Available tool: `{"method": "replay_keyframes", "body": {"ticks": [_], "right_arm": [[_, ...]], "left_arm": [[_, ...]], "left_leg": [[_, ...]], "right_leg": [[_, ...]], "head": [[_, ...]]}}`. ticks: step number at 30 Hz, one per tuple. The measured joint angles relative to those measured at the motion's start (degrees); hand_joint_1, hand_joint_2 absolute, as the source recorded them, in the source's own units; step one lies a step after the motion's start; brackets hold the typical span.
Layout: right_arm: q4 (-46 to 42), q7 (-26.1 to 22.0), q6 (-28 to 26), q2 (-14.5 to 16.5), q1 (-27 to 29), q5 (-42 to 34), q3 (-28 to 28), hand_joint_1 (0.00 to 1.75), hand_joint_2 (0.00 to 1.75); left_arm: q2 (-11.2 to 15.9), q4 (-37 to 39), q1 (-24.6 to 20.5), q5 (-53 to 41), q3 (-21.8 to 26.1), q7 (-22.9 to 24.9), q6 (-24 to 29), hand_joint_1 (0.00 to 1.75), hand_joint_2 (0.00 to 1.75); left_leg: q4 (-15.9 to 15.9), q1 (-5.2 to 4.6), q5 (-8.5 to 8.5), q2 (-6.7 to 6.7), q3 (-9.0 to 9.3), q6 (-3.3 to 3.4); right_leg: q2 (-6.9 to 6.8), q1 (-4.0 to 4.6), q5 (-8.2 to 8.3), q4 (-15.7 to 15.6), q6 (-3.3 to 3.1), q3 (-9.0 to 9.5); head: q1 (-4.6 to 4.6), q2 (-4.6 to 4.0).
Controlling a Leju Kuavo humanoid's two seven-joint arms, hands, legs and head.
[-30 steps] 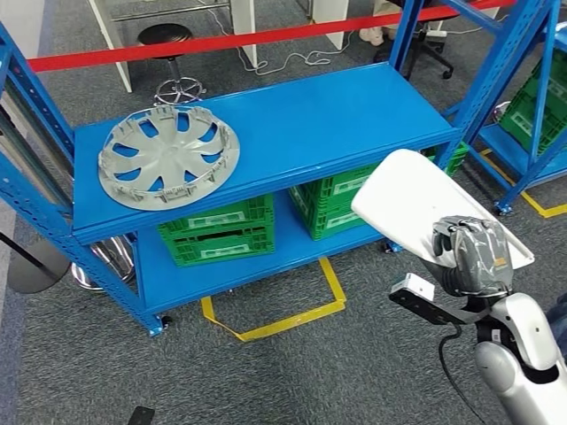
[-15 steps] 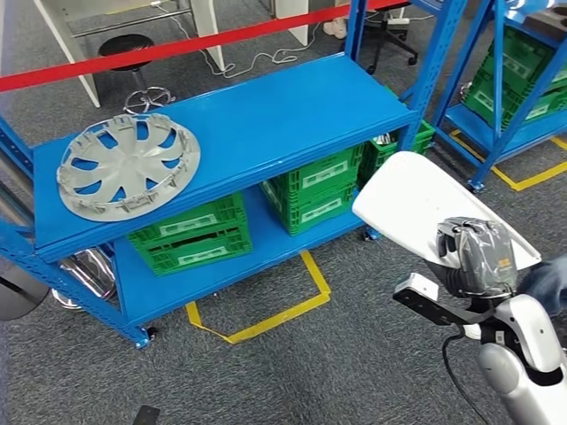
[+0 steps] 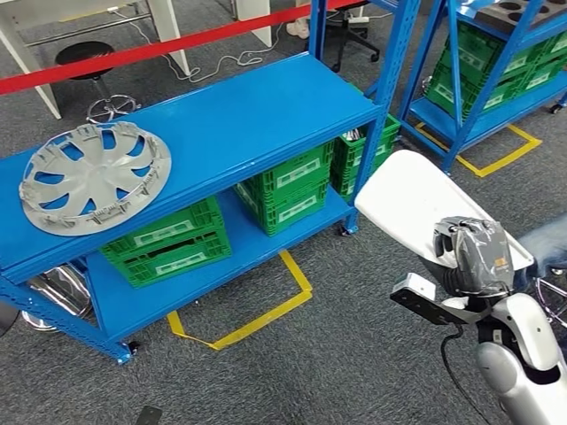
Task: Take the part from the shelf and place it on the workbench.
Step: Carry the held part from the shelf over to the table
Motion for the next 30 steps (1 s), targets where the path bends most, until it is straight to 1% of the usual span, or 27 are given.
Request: {"method": "replay_keyframes", "body": {"ticks": [1, 2, 3, 5, 6, 7, 8, 9, 10, 11, 12, 13, 15, 16, 17, 18, 19, 20, 21, 22, 23, 24, 25, 26, 27, 28, 30], "right_arm": [[0.0, 0.0, 0.0, 0.0, 0.0, 0.0, 0.0, 1.75, 1.75], [0.0, 0.0, 0.0, 0.0, 0.0, 0.0, 0.0, 1.75, 1.75], [0.0, 0.0, 0.0, 0.0, -0.1, 0.0, 0.0, 1.75, 1.75], [0.0, 0.0, 0.1, 0.0, -0.2, 0.0, 0.0, 1.75, 1.75], [0.0, 0.0, 0.1, 0.0, -0.3, 0.0, 0.1, 1.75, 1.75], [0.0, 0.0, 0.1, 0.0, -0.3, 0.0, 0.1, 1.75, 1.75], [0.1, 0.0, 0.1, 0.0, -0.3, 0.0, 0.1, 1.75, 1.75], [0.1, 0.0, 0.1, 0.0, -0.4, 0.0, 0.1, 1.75, 1.75], [0.1, 0.0, 0.1, 0.0, -0.5, 0.0, 0.1, 1.75, 1.75], [0.0, 0.0, 0.1, 0.0, -0.6, -0.1, 0.1, 1.75, 1.75], [0.0, 0.0, 0.1, 0.0, -0.6, -0.1, 0.0, 1.75, 1.75], [0.0, 0.0, 0.1, 0.0, -0.7, -0.2, 0.0, 1.75, 1.75], [0.0, 0.0, 0.1, 0.0, -0.5, -0.3, -0.1, 1.75, 1.75], [-0.1, 0.0, 0.1, 0.0, -0.5, -0.3, -0.1, 1.75, 1.75], [-0.1, 0.0, 0.1, 0.0, -0.5, -0.3, -0.2, 1.75, 1.75], [-0.2, 0.0, 0.1, 0.0, -0.6, -0.3, -0.2, 1.75, 1.75], [-0.2, 0.0, 0.1, 0.0, -0.6, -0.3, -0.2, 1.75, 1.75], [-0.2, 0.0, 0.1, 0.0, -0.5, -0.3, -0.2, 1.75, 1.75], [-0.2, 0.0, 0.2, 0.0, -0.4, -0.3, -0.2, 1.75, 1.75], [-0.2, 0.0, 0.2, 0.0, -0.4, -0.4, -0.2, 1.75, 1.75], [-0.2, 0.0, 0.1, 0.0, -0.3, -0.4, -0.2, 1.75, 1.75], [-0.2, 0.0, 0.1, 0.0, -0.3, -0.4, -0.2, 1.75, 1.75], [-0.3, 0.0, 0.1, 0.0, -0.3, -0.5, -0.2, 1.75, 1.75], [-0.3, 0.0, 0.1, 0.0, -0.3, -0.5, -0.2, 1.75, 1.75], [-0.4, 0.0, 0.1, 0.0, -0.3, -0.5, -0.2, 1.75, 1.75], [-0.4, 0.0, 0.1, 0.0, -0.3, -0.5, -0.3, 1.75, 1.75], [-0.4, 0.0, 0.1, 0.0, 0.0, -0.5, -0.4, 1.75, 1.75]], "left_arm": [[0.0, 0.0, 0.0, 0.0, 0.0, 0.0, 0.0, 0.0, 1.75], [-0.1, 0.0, -0.1, 0.0, 0.0, 0.0, 0.0, 0.0, 1.75], [-0.2, 0.0, -0.1, -0.1, 0.0, 0.0, 0.0, 0.0, 1.75], [-0.3, 0.0, -0.1, -0.2, 0.0, -0.1, 0.0, 0.0, 1.75], [-0.3, 0.0, -0.1, -0.2, 0.0, -0.1, 0.0, 0.0, 1.75], [-0.3, 0.0, -0.1, -0.2, 0.0, -0.1, 0.0, 0.0, 1.75], [-0.3, 0.0, -0.1, -0.2, 0.0, -0.1, 0.0, 0.0, 1.75], [-0.3, 0.0, -0.1, -0.2, 0.0, -0.2, 0.0, 0.0, 1.75], [-0.3, 0.0, -0.1, -0.2, 0.0, -0.2, 0.0, 0.0, 1.75], [-0.3, 0.0, -0.2, -0.2, 0.0, -0.3, 0.0, 0.0, 1.75], [-0.3, 0.0, -0.2, -0.2, 0.0, -0.3, 0.0, 0.0, 1.75], [-0.3, 0.0, -0.2, -0.1, 0.0, -0.3, 0.0, 0.0, 1.75], [-0.3, 0.0, -0.2, -0.1, 0.0, -0.3, 0.0, 0.0, 1.75], [-0.3, 0.0, -0.2, -0.1, 0.0, -0.3, 0.0, 0.0, 1.75], [-0.3, 0.0, -0.3, -0.1, 0.0, -0.3, 0.0, 0.0, 1.75], [-0.3, 0.0, -0.3, -0.1, 0.0, -0.3, 0.0, 0.0, 1.75], [-0.3, 0.0, -0.2, 0.0, 0.0, -0.3, 0.0, 0.0, 1.75], [-0.3, 0.0, -0.1, 0.0, 0.0, -0.3, 0.0, 0.0, 1.75], [-0.3, 0.0, 0.0, 0.0, 0.0, -0.2, 0.0, 0.0, 1.75], [-0.3, 0.0, 0.1, 0.0, 0.0, -0.2, 0.0, 0.0, 1.75], [-0.3, 0.0, 0.1, 0.0, 0.0, -0.2, 0.0, 0.0, 1.75], [-0.3, 0.0, 0.1, 0.1, 0.0, -0.2, 0.0, 0.0, 1.75], [-0.2, 0.0, 0.1, 0.1, 0.0, -0.2, 0.0, 0.0, 1.75], [-0.2, 0.0, 0.1, 0.1, 0.0, -0.2, 0.0, 0.0, 1.75], [-0.1, 0.0, 0.1, 0.1, 0.0, -0.2, 0.0, 0.0, 1.75], [0.0, 0.0, 0.1, 0.1, 0.0, -0.1, 0.0, 0.0, 1.75], [0.0, 0.0, 0.0, 0.1, 0.0, -0.1, 0.0, 0.0, 1.75]], "left_leg": [[-0.3, -0.02, -0.06, 0.13, 0.05, -0.07], [-0.9, 0.11, 0.1, 0.6, 0.11, -0.05], [-1.5, 0.19, 0.32, 1.46, 0.16, 0.07], [-2.1, 0.38, 0.76, 3.36, 0.16, 0.44], [-2.2, 0.34, 0.79, 4.14, 0.13, 0.53], [-2.1, 0.35, 0.75, 4.64, 0.11, 0.5], [-2.1, 0.37, 0.7, 5.1, 0.14, 0.42], [-2.0, 0.39, 0.61, 5.54, 0.18, 0.27], [-1.9, 0.28, 0.46, 5.91, 0.22, 0.05], [-1.7, 0.13, 0.31, 6.24, 0.19, -0.25], [-1.6, -0.03, 0.2, 6.58, 0.15, -0.55], [-1.5, -0.19, 0.16, 6.94, 0.12, -0.82], [-1.3, -0.17, -0.01, 7.59, 0.15, -1.3], [-0.8, -0.08, -0.54, 7.24, 0.03, -1.59], [0.7, 0.03, -1.68, 6.5, -0.53, -1.87], [3.4, 0.15, -3.38, 5.53, -1.62, -2.13], [7.2, 0.23, -5.35, 4.6, -3.2, -2.3], [11.1, 0.28, -7.03, 4.16, -4.89, -2.38], [14.0, 0.29, -7.89, 3.99, -6.15, -2.4], [15.0, 0.29, -7.68, 3.93, -6.63, -2.35], [13.8, 0.29, -6.32, 3.83, -6.08, -2.2], [10.6, 0.29, -4.22, 3.47, -4.69, -1.97], [6.7, 0.3, -2.2, 2.63, -2.97, -1.64], [3.0, 0.35, -0.75, 1.73, -1.38, -1.35], [0.6, 0.35, -0.06, 1.0, -0.38, -1.17], [-0.4, 0.3, -0.05, 0.61, 0.02, -1.05], [-1.0, 0.24, 0.0, 1.16, 0.05, -0.79]], "right_leg": [[0.19, -0.03, 0.08, 0.0, 0.15, -0.19], [0.55, -0.14, 0.19, 0.0, 0.54, -0.46], [-0.14, -0.31, -1.23, 2.8, 1.14, -2.11], [-1.91, -0.57, -4.96, 10.9, 2.34, -6.43], [-3.04, -0.67, -6.6, 15.0, 2.71, -8.46], [-3.21, -0.75, -6.18, 15.5, 2.89, -8.64], [-3.5, -0.84, -4.75, 13.5, 3.0, -7.58], [-4.09, -0.92, -2.81, 9.8, 3.07, -5.58], [-5.06, -0.86, -1.39, 5.8, 3.09, -3.38], [-5.77, -0.78, -0.44, 2.4, 2.84, -1.52], [-6.24, -0.66, -0.12, 0.5, 2.53, -0.44], [-6.24, -0.5, -0.27, -0.2, 2.16, -0.11], [-5.34, -0.53, -0.02, -0.3, 1.33, -0.2], [-4.93, -0.6, 0.09, -0.3, 0.98, -0.23], [-4.57, -0.71, 0.2, -0.4, 0.61, -0.22], [-4.2, -0.8, 0.27, -0.4, 0.31, -0.19], [-3.79, -0.78, 0.27, -0.4, 0.11, -0.21], [-3.33, -0.75, 0.27, -0.4, -0.02, -0.22], [-2.81, -0.71, 0.27, -0.4, -0.07, -0.22], [-2.28, -0.67, 0.27, -0.4, -0.07, -0.21], [-1.72, -0.65, 0.28, -0.3, -0.07, -0.2], [-1.17, -0.64, 0.28, -0.3, -0.05, -0.16], [-0.67, -0.65, 0.29, -0.2, -0.01, -0.17], [-0.16, -0.59, 0.3, -0.1, 0.13, -0.27], [0.26, -0.6, 0.37, 0.0, 0.36, -0.47], [0.66, -0.66, 0.48, 0.1, 0.69, -0.71], [1.16, -0.85, 0.71, 0.0, 1.49, -1.12]], "head": [[-0.08, 0.0], [-0.13, 0.0], [-0.03, 0.0], [0.31, 0.0], [0.48, 0.0], [0.5, 0.0], [0.5, 0.0], [0.5, 0.0], [0.51, 0.0], [0.5, 0.0], [0.45, 0.0], [0.4, 0.0], [0.34, 0.0], [0.3, 0.0], [0.21, 0.0], [0.1, 0.0], [0.01, 0.0], [-0.04, 0.0], [-0.04, 0.0], [-0.04, 0.0], [-0.05, 0.0], [-0.06, 0.0], [-0.07, 0.0], [-0.04, 0.0], [-0.04, 0.0], [-0.02, 0.0], [-0.03, 0.0]]}}
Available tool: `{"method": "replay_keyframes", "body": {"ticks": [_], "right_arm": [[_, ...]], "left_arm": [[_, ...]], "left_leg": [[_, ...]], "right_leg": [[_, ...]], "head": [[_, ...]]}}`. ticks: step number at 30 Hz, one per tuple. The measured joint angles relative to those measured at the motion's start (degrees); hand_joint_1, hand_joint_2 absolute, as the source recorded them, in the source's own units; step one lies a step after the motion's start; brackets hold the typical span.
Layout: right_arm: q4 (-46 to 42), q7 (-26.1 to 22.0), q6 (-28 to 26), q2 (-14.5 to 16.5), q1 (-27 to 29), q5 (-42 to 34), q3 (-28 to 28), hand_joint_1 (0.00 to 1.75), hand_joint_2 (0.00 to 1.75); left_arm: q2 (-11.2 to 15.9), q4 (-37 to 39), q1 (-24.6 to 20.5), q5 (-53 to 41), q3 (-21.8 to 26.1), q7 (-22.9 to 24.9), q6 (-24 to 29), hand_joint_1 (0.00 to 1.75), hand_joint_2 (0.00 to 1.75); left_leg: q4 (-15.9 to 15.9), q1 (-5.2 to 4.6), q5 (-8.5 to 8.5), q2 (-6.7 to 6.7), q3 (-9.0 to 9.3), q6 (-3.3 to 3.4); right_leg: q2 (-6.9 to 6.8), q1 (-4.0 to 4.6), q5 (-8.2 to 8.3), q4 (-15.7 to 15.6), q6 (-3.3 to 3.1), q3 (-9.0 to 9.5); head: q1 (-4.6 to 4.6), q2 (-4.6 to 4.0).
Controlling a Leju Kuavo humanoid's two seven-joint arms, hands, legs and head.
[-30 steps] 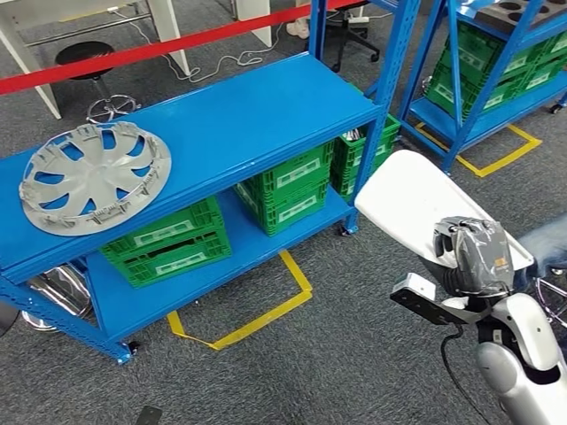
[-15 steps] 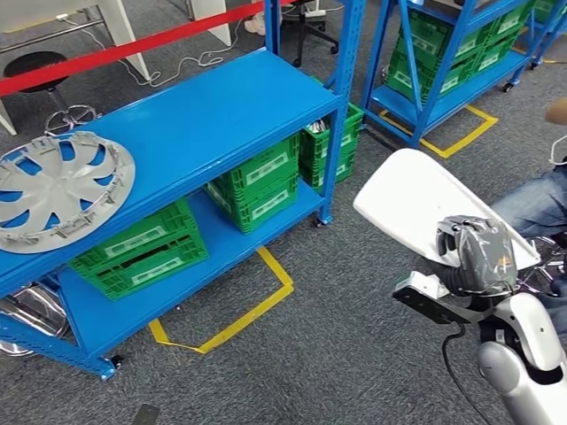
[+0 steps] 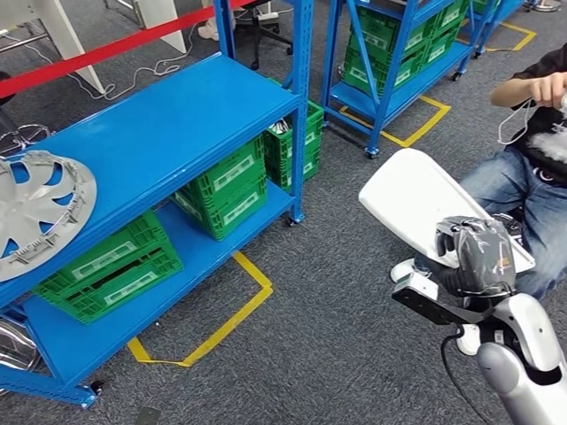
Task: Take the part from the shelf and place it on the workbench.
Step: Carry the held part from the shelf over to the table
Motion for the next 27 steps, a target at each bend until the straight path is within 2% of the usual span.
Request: {"method": "replay_keyframes", "body": {"ticks": [2, 3, 5, 6, 7, 8, 9, 11, 12, 13, 15, 17, 19, 21, 22, 23, 24, 25, 27], "right_arm": [[-0.1, 0.0, 0.0, 0.0, 0.1, 0.0, -0.2, 1.75, 1.75], [-0.1, 0.0, 0.0, -0.1, 0.1, 0.0, -0.2, 1.75, 1.75], [-0.1, 0.0, 0.0, -0.1, 0.1, 0.0, -0.2, 1.75, 1.75], [-0.1, 0.0, 0.0, -0.1, 0.3, 0.0, -0.2, 1.75, 1.75], [-0.1, 0.0, 0.0, -0.1, 0.4, 0.0, -0.2, 1.75, 1.75], [-0.1, 0.0, 0.0, -0.1, 0.5, 0.0, -0.2, 1.75, 1.75], [-0.1, 0.0, 0.0, -0.1, 0.5, 0.0, -0.2, 1.75, 1.75], [-0.1, 0.0, 0.0, -0.1, 0.4, 0.0, -0.3, 1.75, 1.75], [-0.1, 0.0, -0.1, -0.1, 0.4, 0.0, -0.3, 1.75, 1.75], [-0.1, 0.0, -0.1, -0.1, 0.4, 0.0, -0.3, 1.75, 1.75], [-0.1, 0.0, -0.1, -0.1, 0.5, 0.0, -0.3, 1.75, 1.75], [-0.2, 0.0, -0.1, -0.1, 0.6, 0.0, -0.4, 1.75, 1.75], [-0.2, 0.0, -0.1, -0.1, 0.5, 0.0, -0.5, 1.75, 1.75], [-0.2, 0.0, -0.1, -0.1, 0.5, 0.0, -0.5, 1.75, 1.75], [-0.2, 0.0, -0.1, -0.1, 0.6, 0.0, -0.4, 1.75, 1.75], [-0.2, 0.0, -0.1, 0.0, 0.7, 0.0, -0.4, 1.75, 1.75], [-0.2, 0.0, -0.1, 0.0, 0.7, 0.0, -0.4, 1.75, 1.75], [-0.2, 0.0, -0.1, 0.0, 0.7, 0.0, -0.4, 1.75, 1.75], [-0.2, -0.1, -0.2, 0.0, 0.7, 0.0, -0.3, 1.75, 1.75]], "left_arm": [[-0.1, 0.0, -0.1, 0.0, 0.0, 0.0, 0.0, 0.0, 1.75], [-0.1, 0.0, -0.1, 0.0, 0.0, 0.0, 0.0, 0.0, 1.75], [0.0, 0.0, 0.0, 0.0, 0.0, 0.0, 0.1, 0.0, 1.75], [0.0, 0.0, 0.1, 0.0, 0.0, 0.0, 0.1, 0.0, 1.75], [0.0, 0.0, 0.1, 0.0, 0.0, 0.0, 0.1, 0.0, 1.75], [-0.1, 0.0, 0.1, 0.0, 0.0, 0.0, 0.1, 0.0, 1.75], [-0.1, 0.0, 0.0, 0.0, 0.0, 0.0, 0.1, 0.0, 1.75], [-0.2, 0.0, -0.1, 0.0, 0.0, 0.0, 0.1, 0.0, 1.75], [-0.2, 0.0, -0.1, 0.0, 0.0, 0.0, 0.1, 0.0, 1.75], [-0.2, 0.0, -0.1, 0.0, 0.0, 0.0, 0.1, 0.0, 1.75], [-0.2, 0.0, -0.1, 0.0, 0.0, 0.0, 0.1, 0.0, 1.75], [-0.2, 0.0, -0.2, 0.0, 0.0, 0.0, 0.1, 0.0, 1.75], [-0.2, 0.0, -0.1, 0.0, 0.0, 0.0, 0.1, 0.0, 1.75], [-0.2, 0.0, 0.0, 0.0, 0.0, 0.0, 0.1, 0.0, 1.75], [-0.3, 0.0, 0.1, 0.0, 0.0, 0.0, 0.1, 0.0, 1.75], [-0.3, 0.0, 0.1, 0.0, 0.0, 0.0, 0.1, 0.0, 1.75], [-0.3, 0.0, 0.2, 0.0, 0.0, 0.0, 0.1, 0.0, 1.75], [-0.2, 0.0, 0.1, 0.0, 0.0, 0.0, 0.1, 0.0, 1.75], [-0.1, 0.0, 0.1, 0.0, 0.1, 0.0, 0.1, 0.0, 1.75]], "left_leg": [[-0.5, 0.19, 0.39, 0.85, 0.11, 0.59], [-0.8, 0.31, 0.55, 1.34, 0.15, 0.85], [-0.8, 0.27, 0.56, 2.23, 0.09, 1.08], [-0.7, 0.25, 0.55, 2.72, 0.07, 1.08], [-0.7, 0.24, 0.53, 3.21, 0.05, 1.07], [-0.7, 0.25, 0.49, 3.7, 0.06, 1.03], [-0.7, 0.28, 0.42, 4.16, 0.1, 0.93], [-0.4, 0.15, 0.11, 4.92, 0.15, 0.48], [-0.3, -0.01, -0.03, 5.21, 0.14, 0.19], [-0.2, -0.19, -0.11, 5.51, 0.13, -0.08], [-0.1, -0.28, -0.14, 6.18, 0.18, -0.53], [0.9, -0.06, -1.19, 5.46, -0.08, -1.14], [5.8, 0.1, -4.35, 3.67, -2.04, -1.59], [13.4, 0.11, -7.69, 2.89, -5.27, -1.61], [15.6, 0.1, -8.12, 2.8, -6.26, -1.53], [15.8, 0.1, -7.46, 2.74, -6.4, -1.38], [13.6, 0.09, -5.71, 2.55, -5.47, -1.14], [9.8, 0.07, -3.39, 1.91, -3.79, -0.8], [2.7, 0.09, -0.53, -0.03, -0.68, -0.19]], "right_leg": [[-1.25, 0.01, -0.96, 1.2, 0.6, -0.96], [-2.27, 0.03, -2.32, 3.5, 0.8, -2.12], [-3.78, 0.0, -5.81, 10.7, 1.21, -5.53], [-4.02, -0.06, -6.9, 14.1, 1.39, -7.11], [-4.17, -0.11, -7.0, 15.7, 1.54, -7.89], [-4.36, -0.16, -6.01, 15.0, 1.63, -7.54], [-4.72, -0.21, -4.23, 12.2, 1.67, -6.03], [-6.52, -0.08, -1.26, 4.1, 1.51, -1.75], [-7.12, 0.05, -0.62, 1.5, 1.22, -0.3], [-7.45, 0.2, -0.55, 0.2, 0.88, 0.38], [-6.59, 0.34, -0.47, 0.1, 0.06, 0.33], [-5.81, 0.23, -0.26, 0.0, -0.66, 0.25], [-5.08, 0.1, -0.12, -0.1, -1.26, 0.3], [-4.16, 0.21, -0.1, -0.1, -1.52, 0.27], [-3.64, 0.28, -0.08, -0.1, -1.57, 0.26], [-3.08, 0.33, -0.06, 0.0, -1.58, 0.27], [-2.53, 0.37, -0.03, 0.0, -1.57, 0.3], [-1.98, 0.38, 0.0, 0.0, -1.52, 0.34], [-1.0, 0.39, 0.14, 0.1, -1.23, 0.19]], "head": [[0.2, 0.0], [0.34, 0.0], [0.56, 0.0], [0.55, 0.0], [0.55, 0.0], [0.56, 0.0], [0.56, 0.0], [0.58, 0.0], [0.51, 0.0], [0.43, 0.0], [0.24, 0.0], [0.11, 0.0], [-0.07, 0.0], [-0.13, 0.0], [-0.13, 0.0], [-0.14, 0.0], [-0.14, 0.0], [-0.15, 0.0], [-0.12, 0.0]]}}
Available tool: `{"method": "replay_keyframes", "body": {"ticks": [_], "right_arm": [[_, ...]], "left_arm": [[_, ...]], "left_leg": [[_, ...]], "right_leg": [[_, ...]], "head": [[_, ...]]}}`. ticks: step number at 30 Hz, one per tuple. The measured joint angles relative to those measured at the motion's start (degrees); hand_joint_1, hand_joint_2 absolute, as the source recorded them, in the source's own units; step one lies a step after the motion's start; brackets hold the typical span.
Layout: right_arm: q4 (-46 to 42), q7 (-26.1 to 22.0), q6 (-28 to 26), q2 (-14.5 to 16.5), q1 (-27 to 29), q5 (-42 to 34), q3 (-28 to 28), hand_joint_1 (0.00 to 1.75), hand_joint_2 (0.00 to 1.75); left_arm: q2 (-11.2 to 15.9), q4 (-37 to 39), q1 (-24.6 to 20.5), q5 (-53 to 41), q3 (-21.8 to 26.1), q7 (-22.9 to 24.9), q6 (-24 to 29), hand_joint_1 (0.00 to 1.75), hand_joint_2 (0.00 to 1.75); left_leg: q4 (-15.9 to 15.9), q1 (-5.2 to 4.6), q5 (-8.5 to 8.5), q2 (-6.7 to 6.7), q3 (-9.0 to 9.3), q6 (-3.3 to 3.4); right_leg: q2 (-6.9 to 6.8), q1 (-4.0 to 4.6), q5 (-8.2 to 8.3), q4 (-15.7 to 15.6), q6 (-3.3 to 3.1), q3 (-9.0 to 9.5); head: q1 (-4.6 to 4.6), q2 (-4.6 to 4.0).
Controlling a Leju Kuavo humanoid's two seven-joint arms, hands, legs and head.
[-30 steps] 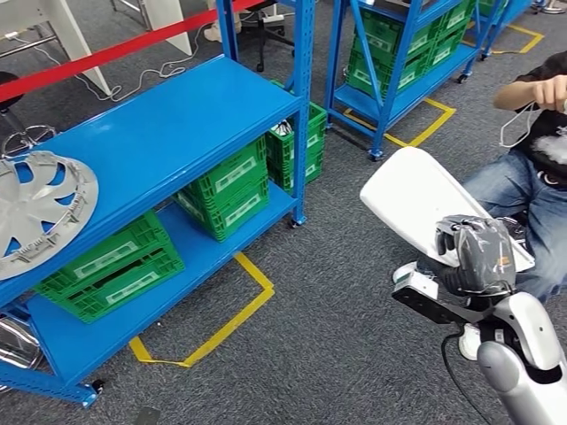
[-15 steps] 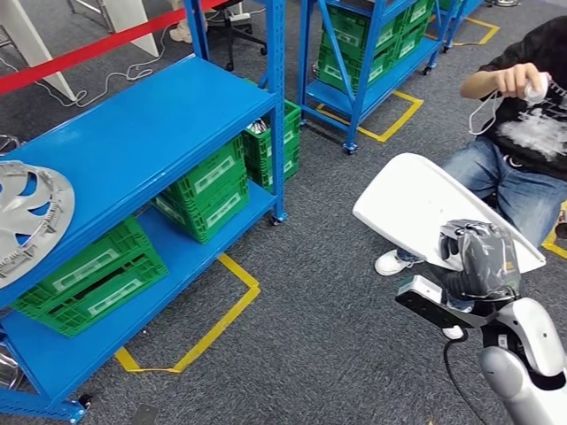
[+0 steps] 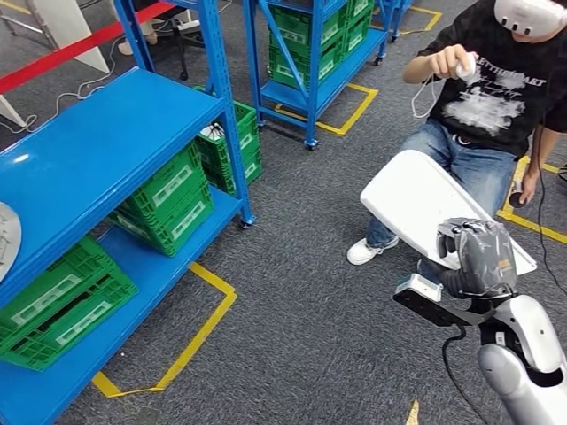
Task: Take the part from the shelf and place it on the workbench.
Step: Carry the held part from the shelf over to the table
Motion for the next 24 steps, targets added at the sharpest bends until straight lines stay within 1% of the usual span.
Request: {"method": "replay_keyframes", "body": {"ticks": [1, 2, 3, 4, 5, 6, 7, 8, 9, 10, 11, 12, 13, 14, 15, 16, 17, 19, 20, 21, 22, 23, 24], "right_arm": [[0.0, 0.0, 0.0, 0.0, 0.0, 0.0, 0.0, 1.75, 1.75], [0.0, 0.0, -0.1, 0.0, 0.1, 0.0, 0.1, 1.75, 1.75], [0.0, 0.0, -0.1, 0.0, 0.2, 0.0, 0.1, 1.75, 1.75], [0.0, 0.0, -0.1, 0.0, 0.3, 0.0, 0.1, 1.75, 1.75], [0.0, 0.0, -0.1, 0.0, 0.3, 0.0, 0.1, 1.75, 1.75], [0.0, 0.0, -0.2, 0.0, 0.3, 0.0, 0.1, 1.75, 1.75], [0.0, 0.0, -0.2, 0.0, 0.2, 0.0, 0.0, 1.75, 1.75], [0.0, 0.0, -0.2, 0.0, 0.2, 0.0, 0.1, 1.75, 1.75], [0.0, 0.0, -0.2, 0.0, 0.2, 0.0, 0.1, 1.75, 1.75], [0.0, 0.0, -0.2, 0.0, 0.4, 0.0, 0.1, 1.75, 1.75], [0.1, 0.0, -0.1, 0.0, 0.4, 0.0, 0.2, 1.75, 1.75], [0.1, 0.0, -0.1, 0.0, 0.4, 0.0, 0.2, 1.75, 1.75], [0.1, 0.0, -0.1, 0.0, 0.4, 0.0, 0.2, 1.75, 1.75], [0.1, -0.1, -0.1, 0.0, 0.3, 0.0, 0.2, 1.75, 1.75], [0.1, -0.1, -0.1, 0.0, 0.2, 0.0, 0.2, 1.75, 1.75], [0.1, -0.1, -0.1, 0.0, 0.1, 0.0, 0.2, 1.75, 1.75], [0.1, -0.1, -0.1, 0.0, 0.0, 0.0, 0.2, 1.75, 1.75], [0.1, -0.1, -0.1, 0.0, 0.0, 0.0, 0.3, 1.75, 1.75], [0.1, -0.1, -0.1, 0.0, 0.0, 0.0, 0.3, 1.75, 1.75], [0.1, -0.1, -0.1, 0.0, -0.1, 0.0, 0.2, 1.75, 1.75], [0.1, -0.1, -0.1, 0.0, -0.2, 0.0, 0.3, 1.75, 1.75], [0.1, -0.1, -0.1, 0.0, -0.3, 0.0, 0.3, 1.75, 1.75], [0.1, -0.2, -0.1, 0.0, -0.2, 0.0, 0.3, 1.75, 1.75]], "left_arm": [[0.1, 0.0, 0.0, 0.0, 0.0, 0.0, 0.0, 0.0, 1.75], [0.1, 0.0, 0.0, 0.0, 0.0, 0.0, 0.0, 0.0, 1.75], [0.1, 0.0, 0.0, 0.0, 0.0, 0.0, 0.0, 0.0, 1.75], [0.0, 0.0, -0.1, 0.0, 0.0, -0.1, 0.0, 0.0, 1.75], [0.0, 0.0, -0.1, 0.0, 0.0, -0.1, 0.1, 0.0, 1.75], [-0.1, 0.0, -0.2, 0.0, 0.0, -0.1, 0.1, 0.0, 1.75], [-0.1, 0.0, -0.2, 0.0, 0.1, -0.1, 0.1, 0.0, 1.75], [-0.1, 0.0, -0.2, 0.0, 0.1, -0.1, 0.1, 0.0, 1.75], [-0.1, 0.0, -0.1, 0.0, 0.1, -0.1, 0.1, 0.0, 1.75], [-0.1, 0.0, -0.1, 0.0, 0.1, -0.1, 0.1, 0.0, 1.75], [-0.1, 0.0, -0.1, 0.0, 0.1, -0.1, 0.0, 0.0, 1.75], [-0.2, 0.0, -0.1, -0.1, 0.1, -0.1, 0.0, 0.0, 1.75], [-0.2, 0.0, -0.2, -0.1, 0.1, -0.1, 0.0, 0.0, 1.75], [-0.2, 0.0, -0.2, -0.1, 0.1, -0.2, 0.0, 0.0, 1.75], [-0.2, 0.0, -0.3, -0.1, 0.1, -0.2, 0.0, 0.0, 1.75], [-0.2, 0.0, -0.3, -0.1, 0.1, -0.2, 0.0, 0.0, 1.75], [-0.2, 0.0, -0.3, -0.1, 0.2, -0.3, 0.0, 0.0, 1.75], [-0.1, 0.0, -0.3, -0.1, 0.2, -0.3, 0.0, 0.0, 1.75], [-0.1, 0.0, -0.3, -0.1, 0.2, -0.4, 0.0, 0.0, 1.75], [-0.1, 0.0, -0.4, -0.1, 0.2, -0.4, 0.0, 0.0, 1.75], [-0.1, 0.0, -0.4, -0.1, 0.2, -0.5, 0.0, 0.0, 1.75], [-0.1, 0.0, -0.3, -0.1, 0.2, -0.5, 0.0, 0.0, 1.75], [-0.2, 0.0, -0.3, -0.1, 0.2, -0.5, 0.0, 0.0, 1.75]], "left_leg": [[-1.9, -0.07, 0.43, -0.72, 0.78, 0.15], [-2.5, -0.16, 0.26, -0.89, 0.96, 0.2], [-2.8, -0.25, 0.37, -0.54, 0.98, 0.26], [-3.0, -0.21, 0.6, -0.1, 1.02, 0.46], [-3.4, -0.1, 0.84, 0.39, 1.11, 0.73], [-3.7, 0.04, 1.07, 0.92, 1.18, 1.01], [-3.9, 0.12, 1.22, 1.45, 1.22, 1.2], [-3.9, 0.08, 1.23, 1.93, 1.2, 1.32], [-3.9, 0.05, 1.22, 2.42, 1.16, 1.36], [-3.8, 0.02, 1.2, 2.93, 1.14, 1.36], [-3.8, 0.02, 1.16, 3.44, 1.13, 1.33], [-3.8, 0.03, 1.11, 3.9, 1.16, 1.27], [-3.8, 0.04, 1.02, 4.35, 1.22, 1.13], [-3.7, -0.06, 0.88, 4.72, 1.29, 0.91], [-3.6, -0.2, 0.71, 5.04, 1.3, 0.64], [-3.4, -0.36, 0.59, 5.33, 1.31, 0.36], [-3.4, -0.51, 0.52, 5.62, 1.32, 0.11], [-3.3, -0.45, 0.37, 6.07, 1.38, -0.39], [-2.8, -0.33, -0.11, 5.65, 1.28, -0.69], [-1.5, -0.22, -1.13, 4.91, 0.8, -0.98], [1.0, -0.13, -2.72, 3.98, -0.22, -1.21], [4.6, -0.1, -4.65, 3.2, -1.75, -1.3], [8.7, -0.09, -6.42, 2.87, -3.53, -1.3]], "right_leg": [[0.42, -0.09, 0.13, 0.0, 0.28, -0.21], [0.82, -0.21, 0.3, 0.0, 0.64, -0.42], [1.26, -0.34, 0.49, -0.1, 1.04, -0.59], [1.25, -0.43, 0.52, -0.1, 1.39, -0.86], [0.62, -0.41, 0.13, 0.3, 1.68, -1.29], [-0.38, -0.34, -0.88, 1.9, 1.97, -2.15], [-1.61, -0.32, -2.45, 4.7, 2.18, -3.54], [-2.61, -0.3, -4.31, 8.4, 2.43, -5.23], [-3.05, -0.34, -5.91, 12.4, 2.64, -7.03], [-3.23, -0.39, -6.68, 15.1, 2.8, -8.3], [-3.34, -0.43, -6.41, 15.9, 2.9, -8.6], [-3.55, -0.47, -5.14, 14.3, 2.94, -7.68], [-4.06, -0.51, -3.23, 10.5, 2.95, -5.63], [-5.05, -0.43, -1.82, 6.2, 2.91, -3.27], [-5.74, -0.34, -0.83, 2.7, 2.64, -1.26], [-6.19, -0.22, -0.44, 0.5, 2.29, 0.0], [-6.24, -0.07, -0.59, -0.2, 1.89, 0.41], [-5.27, -0.04, -0.4, -0.2, 1.06, 0.34], [-4.9, -0.08, -0.31, -0.3, 0.72, 0.32], [-4.55, -0.15, -0.22, -0.4, 0.35, 0.33], [-4.21, -0.21, -0.15, -0.4, 0.05, 0.35], [-3.81, -0.17, -0.15, -0.4, -0.15, 0.35], [-3.36, -0.11, -0.15, -0.4, -0.27, 0.34]], "head": [[0.02, 0.0], [0.02, 0.0], [0.02, 0.0], [0.03, 0.0], [0.13, 0.0], [0.31, 0.0], [0.43, 0.0], [0.58, 0.0], [0.61, 0.0], [0.6, 0.0], [0.61, 0.0], [0.61, 0.0], [0.62, 0.0], [0.62, 0.0], [0.6, 0.0], [0.54, 0.0], [0.48, 0.0], [0.41, 0.0], [0.37, 0.0], [0.32, 0.0], [0.23, 0.0], [0.16, 0.0], [0.14, 0.0]]}}
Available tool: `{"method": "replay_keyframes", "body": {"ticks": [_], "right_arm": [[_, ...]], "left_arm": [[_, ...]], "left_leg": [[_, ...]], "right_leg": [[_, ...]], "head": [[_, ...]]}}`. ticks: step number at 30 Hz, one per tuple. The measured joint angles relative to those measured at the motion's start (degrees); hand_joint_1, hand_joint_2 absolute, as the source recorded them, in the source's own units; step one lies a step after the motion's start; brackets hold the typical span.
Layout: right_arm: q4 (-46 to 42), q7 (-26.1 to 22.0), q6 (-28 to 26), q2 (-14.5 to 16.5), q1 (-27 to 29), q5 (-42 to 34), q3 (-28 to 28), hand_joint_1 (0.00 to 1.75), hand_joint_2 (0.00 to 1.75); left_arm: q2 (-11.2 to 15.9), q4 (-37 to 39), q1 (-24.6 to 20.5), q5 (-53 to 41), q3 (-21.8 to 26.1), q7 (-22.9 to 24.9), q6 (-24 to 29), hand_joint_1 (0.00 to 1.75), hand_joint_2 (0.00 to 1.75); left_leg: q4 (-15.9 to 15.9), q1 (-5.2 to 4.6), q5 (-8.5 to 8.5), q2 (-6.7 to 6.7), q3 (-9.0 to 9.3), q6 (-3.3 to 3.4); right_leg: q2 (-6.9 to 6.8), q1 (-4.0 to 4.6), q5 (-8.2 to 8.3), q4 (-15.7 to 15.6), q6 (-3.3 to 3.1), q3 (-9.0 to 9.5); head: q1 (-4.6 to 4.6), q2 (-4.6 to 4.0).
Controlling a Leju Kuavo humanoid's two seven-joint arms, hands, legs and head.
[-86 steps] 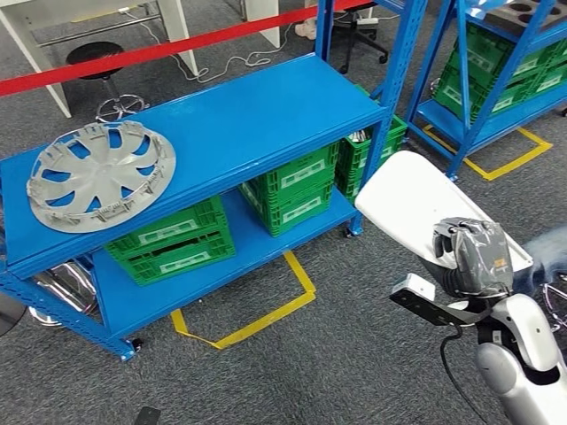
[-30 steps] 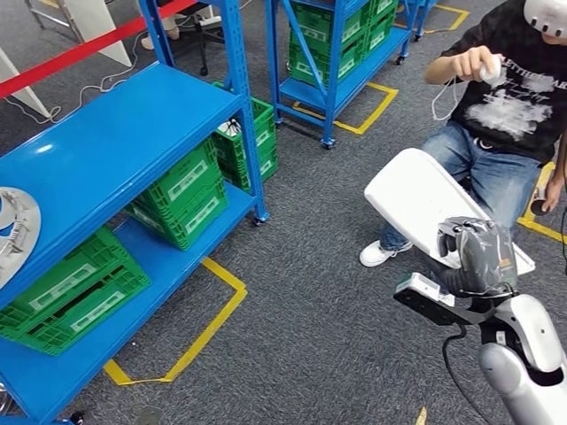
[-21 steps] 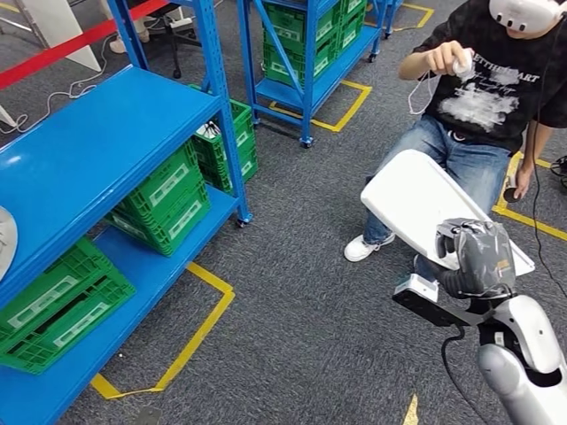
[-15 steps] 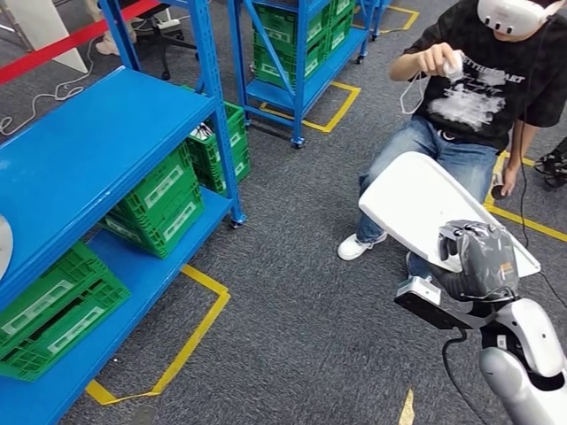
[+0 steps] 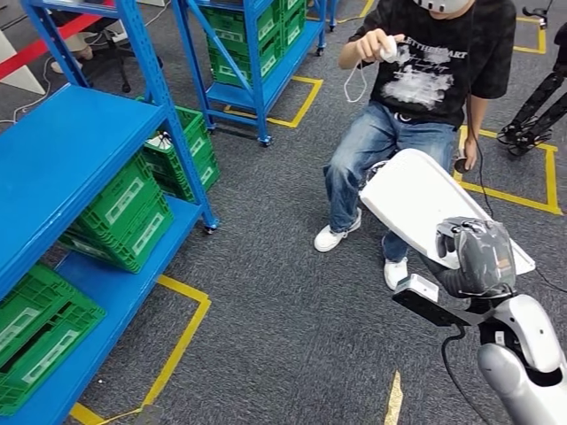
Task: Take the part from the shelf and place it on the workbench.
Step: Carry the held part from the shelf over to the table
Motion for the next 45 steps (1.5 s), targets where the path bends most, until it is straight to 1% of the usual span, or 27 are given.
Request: {"method": "replay_keyframes", "body": {"ticks": [1, 2, 3, 4, 6, 8, 10, 11, 13, 15, 16, 17, 18, 19, 21, 23, 27, 29, 31, 32, 33, 34, 36, 38, 42, 43, 45], "right_arm": [[0.0, 0.0, 0.0, 0.0, 0.1, 0.0, 0.0, 1.75, 1.75], [0.0, 0.0, 0.0, 0.0, 0.1, 0.0, 0.0, 1.75, 1.75], [0.0, 0.0, 0.0, 0.0, 0.2, 0.0, 0.0, 1.75, 1.75], [0.0, 0.0, 0.0, 0.0, 0.3, 0.0, 0.0, 1.75, 1.75], [0.0, 0.0, 0.0, 0.0, 0.3, 0.0, 0.0, 1.75, 1.75], [0.0, 0.0, 0.0, 0.0, 0.3, 0.0, 0.0, 1.75, 1.75], [0.0, 0.0, -0.1, 0.0, 0.6, 0.0, 0.0, 1.75, 1.75], [-0.1, -0.1, -0.1, 0.0, 0.7, 0.0, -0.1, 1.75, 1.75], [-0.1, -0.1, -0.1, 0.0, 0.6, 0.0, -0.2, 1.75, 1.75], [-0.1, 0.0, -0.2, 0.0, 0.5, 0.0, -0.1, 1.75, 1.75], [0.0, 0.0, -0.2, 0.0, 0.7, 0.0, -0.1, 1.75, 1.75], [0.0, 0.0, -0.2, 0.0, 0.8, 0.1, -0.1, 1.75, 1.75], [0.0, 0.0, -0.3, 0.0, 0.9, 0.5, 0.0, 1.75, 1.75], [0.0, 0.1, -0.5, 0.0, 1.0, 0.9, 0.0, 1.75, 1.75], [0.0, 0.2, -1.0, 0.0, 1.0, 2.0, -0.1, 1.75, 1.75], [0.0, 0.3, -1.4, 0.0, 1.1, 2.6, -0.2, 1.75, 1.75], [0.0, 0.2, -1.7, 0.0, 1.3, 3.1, -0.4, 1.75, 1.75], [0.0, 0.0, -1.9, 0.0, 1.4, 3.4, -0.5, 1.75, 1.75], [0.0, -0.1, -2.0, 0.0, 1.5, 3.6, -0.5, 1.75, 1.75], [0.1, -0.2, -2.0, 0.0, 1.6, 3.6, -0.5, 1.75, 1.75], [0.1, -0.3, -2.0, 0.0, 1.7, 3.7, -0.5, 1.75, 1.75], [0.2, -0.4, -2.0, 0.0, 1.8, 3.7, -0.5, 1.75, 1.75], [0.2, -0.4, -1.9, 0.0, 1.8, 3.8, -0.5, 1.75, 1.75], [0.3, -0.4, -1.9, 0.0, 1.8, 3.8, -0.5, 1.75, 1.75], [0.3, -0.5, -2.0, 0.0, 2.0, 3.9, -0.5, 1.75, 1.75], [0.3, -0.5, -2.0, 0.0, 2.0, 3.9, -0.5, 1.75, 1.75], [0.3, -0.5, -2.0, 0.0, 1.8, 4.0, -0.5, 1.75, 1.75]], "left_arm": [[0.0, 0.0, 0.1, 0.0, 0.0, 0.0, 0.0, 0.0, 1.75], [0.0, 0.0, 0.2, 0.0, 0.0, 0.0, 0.0, 0.0, 1.75], [0.0, 0.0, 0.2, 0.0, 0.1, 0.0, 0.0, 0.0, 1.75], [0.0, 0.0, 0.2, 0.0, 0.1, 0.0, 0.0, 0.0, 1.75], [0.1, 0.0, 0.2, 0.0, 0.1, 0.0, 0.0, 0.0, 1.75], [0.2, 0.0, 0.1, 0.0, 0.1, 0.0, 0.0, 0.0, 1.75], [0.1, 0.0, 0.0, 0.0, 0.1, -0.1, 0.0, 0.0, 1.75], [0.1, 0.0, 0.0, 0.0, 0.1, -0.1, 0.0, 0.0, 1.75], [0.1, 0.0, 0.0, 0.0, 0.1, -0.2, 0.0, 0.0, 1.75], [0.1, 0.0, 0.1, 0.0, 0.1, -0.2, -0.1, 0.0, 1.75], [0.1, 0.0, 0.1, 0.0, 0.1, -0.3, -0.2, 0.0, 1.75], [0.0, 0.0, 0.2, 0.0, 0.1, -0.5, -0.5, 0.0, 1.75], [0.0, 0.0, 0.2, 0.0, 0.1, -0.7, -0.8, 0.0, 1.75], [0.0, 0.0, 0.1, -0.1, 0.1, -1.1, -1.2, 0.0, 1.75], [0.0, 0.0, 0.0, -0.2, 0.1, -1.9, -2.2, 0.0, 1.75], [0.1, 0.0, 0.0, -0.3, 0.1, -2.6, -3.2, 0.0, 1.75], [0.4, 0.0, 0.1, -0.4, 0.1, -3.6, -4.9, 0.0, 1.75], [0.5, 0.0, 0.1, -0.4, 0.1, -4.0, -5.5, 0.0, 1.75], [0.5, 0.0, 0.3, -0.4, 0.1, -4.1, -5.7, 0.0, 1.75], [0.5, 0.0, 0.4, -0.4, 0.1, -4.1, -5.8, 0.0, 1.75], [0.5, 0.0, 0.5, -0.4, 0.1, -4.1, -5.9, 0.0, 1.75], [0.5, 0.0, 0.6, -0.4, 0.1, -4.1, -6.0, 0.0, 1.75], [0.7, 0.0, 0.6, -0.4, 0.1, -4.1, -6.1, 0.0, 1.75], [0.9, 0.0, 0.6, -0.5, 0.1, -4.1, -6.3, 0.0, 1.75], [1.0, 0.0, 0.7, -0.5, 0.1, -4.1, -6.6, 0.0, 1.75], [1.1, 0.0, 0.7, -0.5, 0.1, -4.1, -6.8, 0.0, 1.75], [1.1, 0.0, 0.6, -0.5, 0.1, -4.2, -6.9, 0.0, 1.75]], "left_leg": [[3.2, -0.01, -1.04, -0.1, -1.48, 0.05], [4.6, -0.02, -0.98, -0.14, -2.22, 0.17], [4.0, -0.04, 0.15, -0.22, -2.03, 0.36], [0.9, -0.06, 2.3, -0.53, -0.78, 0.65], [-6.9, -0.06, 6.21, -2.56, 2.38, 1.41], [-11.0, -0.11, 7.4, -4.12, 3.98, 1.75], [-11.8, -0.12, 7.42, -3.6, 4.18, 1.75], [-12.1, -0.02, 7.63, -3.13, 4.3, 1.89], [-12.8, 0.25, 8.06, -2.05, 4.58, 2.26], [-12.9, 0.16, 8.1, -1.09, 4.62, 2.46], [-12.9, 0.11, 8.08, -0.67, 4.6, 2.47], [-12.8, 0.08, 8.04, -0.29, 4.59, 2.46], [-12.8, 0.08, 7.99, 0.01, 4.59, 2.41], [-12.7, 0.1, 7.91, 0.26, 4.61, 2.31], [-12.4, 0.1, 7.66, 0.5, 4.62, 1.91], [-12.0, -0.1, 7.38, 0.55, 4.42, 1.29], [-11.1, -0.03, 6.33, 0.56, 4.13, 0.08], [-6.6, 0.09, 3.95, 0.24, 2.29, -0.31], [0.7, 0.09, 1.07, 0.05, -1.33, -0.32], [3.4, 0.07, 0.49, 0.03, -2.86, -0.22], [4.4, 0.02, 0.94, 0.01, -3.65, -0.01], [3.4, -0.09, 2.43, -0.03, -3.54, 0.32], [-3.3, -0.57, 7.0, -0.35, -1.08, 1.38], [-9.2, -1.05, 8.97, -0.69, 1.36, 2.29], [-12.6, -1.1, 8.14, -0.84, 3.42, 2.97], [-12.9, -0.93, 7.96, -0.86, 4.2, 3.18], [-13.2, -0.71, 7.21, -0.86, 5.51, 3.4]], "right_leg": [[0.51, 0.08, 0.0, 0.0, -0.04, 0.0], [1.05, 0.15, -0.01, 0.1, -0.05, 0.01], [1.6, 0.21, -0.01, 0.1, -0.05, 0.03], [2.18, 0.25, -0.01, 0.1, -0.05, 0.09], [3.16, 0.3, 0.01, 0.2, 0.06, 0.06], [4.05, 0.15, 0.19, 0.3, 0.53, -0.35], [4.96, -0.04, 0.49, 0.1, 1.31, -0.7], [4.84, -0.05, 0.37, 0.2, 1.63, -0.96], [3.1, 0.08, -1.51, 3.2, 2.13, -2.65], [0.82, 0.02, -4.93, 10.4, 2.55, -6.18], [0.34, -0.05, -6.1, 13.8, 2.76, -7.81], [0.11, -0.12, -6.4, 15.6, 2.92, -8.71], [0.0, -0.19, -5.62, 15.2, 3.03, -8.45], [-0.14, -0.29, -3.96, 12.5, 3.12, -7.01], [-0.75, -0.42, -1.02, 4.6, 3.15, -2.7], [-1.01, -0.32, -0.41, 0.5, 2.52, -0.3], [-0.5, -0.09, -0.91, 0.4, 0.78, 0.08], [-0.39, -0.07, -1.1, 0.3, 0.14, 0.54], [-0.28, 0.19, -1.39, 0.3, -0.32, 0.94], [-0.14, 0.36, -1.58, 0.3, -0.51, 1.17], [0.05, 0.54, -1.79, 0.3, -0.63, 1.44], [0.25, 0.71, -2.04, 0.3, -0.7, 1.8], [0.52, 0.87, -2.65, 0.3, -0.65, 2.48], [0.73, 0.9, -3.25, 0.2, -0.26, 2.93], [0.71, 0.64, -2.97, 1.2, 1.14, 3.0], [0.57, 0.62, -3.32, 2.5, 1.45, 2.35], [0.33, 0.42, -5.12, 8.3, 2.05, -1.17]], "head": [[-0.01, 0.0], [0.0, 0.0], [0.0, 0.0], [-0.01, 0.0], [0.04, 0.0], [0.04, 0.0], [0.0, 0.0], [0.03, 0.0], [0.34, 0.0], [0.61, 0.0], [0.61, 0.0], [0.6, 0.0], [0.61, 0.0], [0.6, 0.0], [0.6, 0.0], [0.56, 0.0], [0.44, 0.0], [0.25, 0.0], [0.15, 0.0], [0.15, 0.0], [0.16, 0.0], [0.16, 0.0], [0.19, 0.0], [0.22, 0.0], [0.11, 0.01], [0.24, 0.0], [0.55, -0.02]]}}
